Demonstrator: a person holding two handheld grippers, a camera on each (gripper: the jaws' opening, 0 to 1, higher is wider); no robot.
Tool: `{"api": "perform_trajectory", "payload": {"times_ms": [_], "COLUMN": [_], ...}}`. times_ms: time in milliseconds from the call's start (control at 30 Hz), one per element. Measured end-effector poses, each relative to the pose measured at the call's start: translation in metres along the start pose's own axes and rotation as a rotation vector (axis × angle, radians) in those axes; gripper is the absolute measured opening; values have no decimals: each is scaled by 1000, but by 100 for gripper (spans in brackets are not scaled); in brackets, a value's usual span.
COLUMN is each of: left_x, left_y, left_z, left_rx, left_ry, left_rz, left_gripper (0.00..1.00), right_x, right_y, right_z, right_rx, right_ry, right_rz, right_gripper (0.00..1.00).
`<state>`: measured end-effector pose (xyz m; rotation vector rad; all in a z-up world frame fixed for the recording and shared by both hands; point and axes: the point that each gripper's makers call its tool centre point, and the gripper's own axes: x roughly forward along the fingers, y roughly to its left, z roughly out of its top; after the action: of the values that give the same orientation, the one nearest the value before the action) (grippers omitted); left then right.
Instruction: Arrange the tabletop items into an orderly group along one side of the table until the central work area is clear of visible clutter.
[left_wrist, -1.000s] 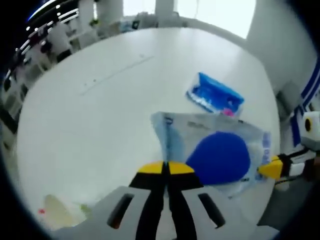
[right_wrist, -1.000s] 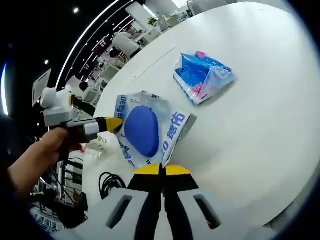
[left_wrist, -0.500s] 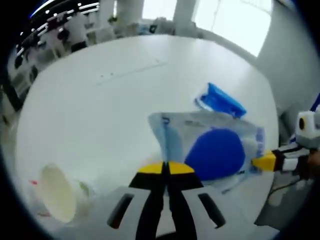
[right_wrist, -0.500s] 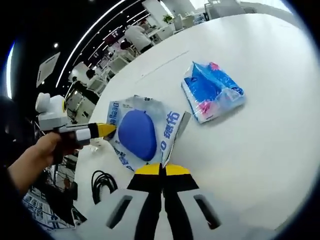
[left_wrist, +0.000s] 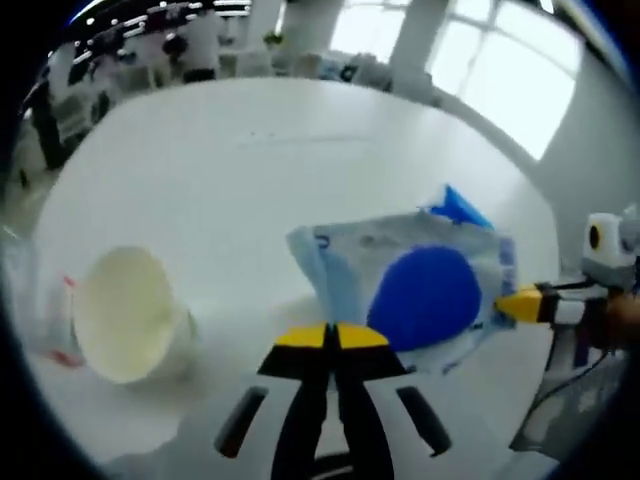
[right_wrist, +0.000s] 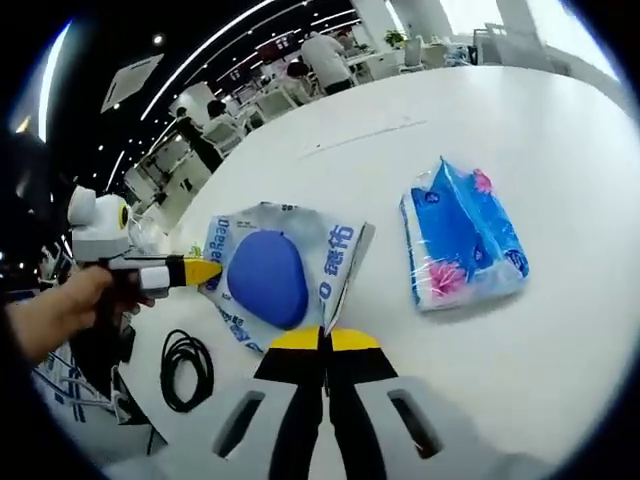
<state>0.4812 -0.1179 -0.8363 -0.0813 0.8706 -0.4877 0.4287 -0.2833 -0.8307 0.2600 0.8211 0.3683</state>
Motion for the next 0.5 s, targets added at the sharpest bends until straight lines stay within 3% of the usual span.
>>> {"api": "perform_trajectory", "payload": {"times_ms": [500], "left_x": [-4], "left_y": [20], "left_z": [-4], "left_rx": [-152], "left_ry": [-93], "left_rz": [24], "left_gripper": [0], "right_x": [28], "right_y": [0], "right_z": [22], "right_rx": [-91], "right_ry": [6], "right_rz": [48], "right_gripper": [0]}}
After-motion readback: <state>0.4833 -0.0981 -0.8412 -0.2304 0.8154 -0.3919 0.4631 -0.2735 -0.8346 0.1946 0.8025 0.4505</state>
